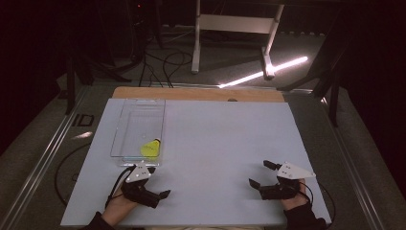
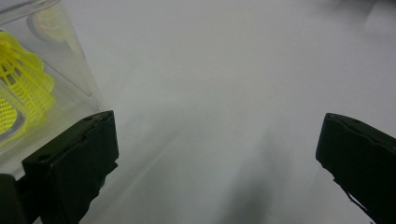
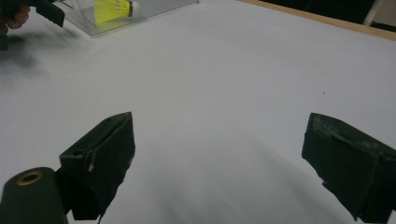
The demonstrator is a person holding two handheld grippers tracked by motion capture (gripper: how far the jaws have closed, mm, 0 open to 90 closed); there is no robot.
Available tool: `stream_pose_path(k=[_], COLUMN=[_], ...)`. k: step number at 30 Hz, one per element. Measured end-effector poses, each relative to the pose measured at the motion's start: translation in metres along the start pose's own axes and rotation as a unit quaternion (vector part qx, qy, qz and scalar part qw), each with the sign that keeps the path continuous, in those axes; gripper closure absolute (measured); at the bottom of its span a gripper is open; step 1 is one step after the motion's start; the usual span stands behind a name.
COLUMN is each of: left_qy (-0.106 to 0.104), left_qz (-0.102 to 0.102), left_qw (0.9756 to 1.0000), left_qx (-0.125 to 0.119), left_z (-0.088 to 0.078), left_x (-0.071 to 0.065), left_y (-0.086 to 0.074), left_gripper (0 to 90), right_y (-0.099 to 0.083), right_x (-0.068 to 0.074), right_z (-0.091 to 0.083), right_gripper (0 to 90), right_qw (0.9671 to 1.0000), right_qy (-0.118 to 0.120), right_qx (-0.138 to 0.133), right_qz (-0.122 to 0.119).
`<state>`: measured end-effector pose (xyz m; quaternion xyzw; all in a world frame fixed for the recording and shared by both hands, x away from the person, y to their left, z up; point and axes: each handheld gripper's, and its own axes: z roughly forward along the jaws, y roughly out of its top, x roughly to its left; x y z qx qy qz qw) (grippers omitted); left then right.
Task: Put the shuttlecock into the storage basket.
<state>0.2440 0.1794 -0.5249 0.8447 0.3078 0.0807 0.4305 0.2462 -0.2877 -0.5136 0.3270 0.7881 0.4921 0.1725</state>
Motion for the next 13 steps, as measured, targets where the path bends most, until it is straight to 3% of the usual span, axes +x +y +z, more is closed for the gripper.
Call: stream_pose_path(k=[13], left_qy=[-0.01], left_qz=[0.0], left_qw=[0.9999], left_qx=[0.011], left_z=[0.0038], left_x=[-0.0009], left_y=[-0.0003], left_gripper=[0.0], right_y=[0.0], right_x=[-0.0006], right_z=[0.0001], right_gripper=[9.5], right_qw=[1.0], right_qy=[-0.001], right_qx=[0.002], right_qz=[0.003])
